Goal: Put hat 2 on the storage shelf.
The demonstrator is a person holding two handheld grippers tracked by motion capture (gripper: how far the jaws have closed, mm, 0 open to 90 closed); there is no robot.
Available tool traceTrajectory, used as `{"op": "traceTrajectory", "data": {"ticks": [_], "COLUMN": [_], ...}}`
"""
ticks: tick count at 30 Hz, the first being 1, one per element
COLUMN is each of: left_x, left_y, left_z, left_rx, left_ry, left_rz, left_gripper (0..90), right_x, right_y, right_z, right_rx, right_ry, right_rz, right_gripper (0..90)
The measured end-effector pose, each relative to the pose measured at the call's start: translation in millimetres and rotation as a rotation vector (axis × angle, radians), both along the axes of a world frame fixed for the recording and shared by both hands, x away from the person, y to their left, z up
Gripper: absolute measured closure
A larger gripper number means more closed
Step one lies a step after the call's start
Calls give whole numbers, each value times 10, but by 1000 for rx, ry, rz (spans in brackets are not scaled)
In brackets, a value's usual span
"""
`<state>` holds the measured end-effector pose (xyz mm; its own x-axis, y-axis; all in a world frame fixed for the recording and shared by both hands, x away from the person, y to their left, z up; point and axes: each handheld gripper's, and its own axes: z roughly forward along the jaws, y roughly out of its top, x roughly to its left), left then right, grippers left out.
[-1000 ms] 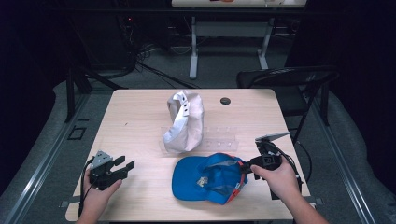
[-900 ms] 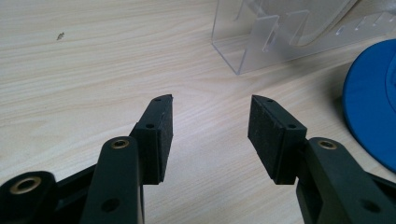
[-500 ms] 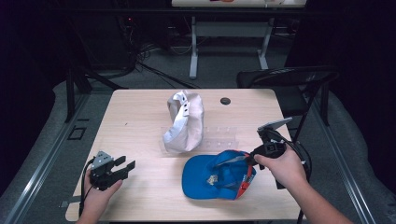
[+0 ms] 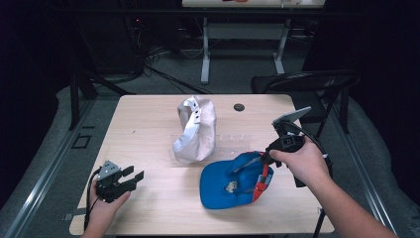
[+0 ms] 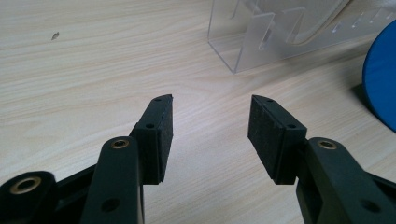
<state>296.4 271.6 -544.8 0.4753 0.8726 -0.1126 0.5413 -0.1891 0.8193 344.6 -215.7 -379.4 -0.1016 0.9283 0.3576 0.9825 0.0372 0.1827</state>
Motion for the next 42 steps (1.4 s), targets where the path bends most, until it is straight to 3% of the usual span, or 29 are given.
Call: {"op": "traceTrajectory", "data": {"ticks": [3,6,17,25,30,42], "left_x": [-1,-3,2,3,-4,0], "left_y": [-1,2,-7,3,7,2], "left_z": [0,-1,-13,-12,-2,-5], "left_rx": [-1,-5,-4,-9,-2,-4], "left_ry": [0,-1,5,7,16,9], "left_rz": [-1,-1,-3,-2,-11,-7], "left_gripper": [507,507,507,507,506,507], "right_x": [12,22,57,107,138,251], "right_y": [6,-11,-13,33,75,-53], "right_z": [97,220,550,699,776,884], "right_rx": [5,9,48,99,93,73], "right_ry": [-2,2,-17,-15,-25,-26], "right_rz": [-5,28,24,13,29,-20], "right_gripper": [775,775,775,775,775,775]}}
